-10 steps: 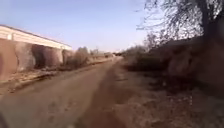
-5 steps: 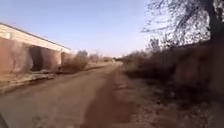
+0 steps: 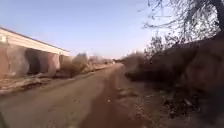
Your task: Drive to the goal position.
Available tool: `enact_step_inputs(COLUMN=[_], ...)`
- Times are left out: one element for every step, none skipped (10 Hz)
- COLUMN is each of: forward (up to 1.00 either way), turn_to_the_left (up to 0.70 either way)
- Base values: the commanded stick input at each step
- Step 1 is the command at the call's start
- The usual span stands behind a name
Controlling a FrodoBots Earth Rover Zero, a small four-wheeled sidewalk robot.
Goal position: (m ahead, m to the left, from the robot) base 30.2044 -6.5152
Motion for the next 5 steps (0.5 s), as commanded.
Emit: enact_step_inputs(forward=[0.70, 0.70, 0.70, 0.70, 0.70], turn_to_the_left=[0.00, 0.00, 0.00, 0.00, 0.00])
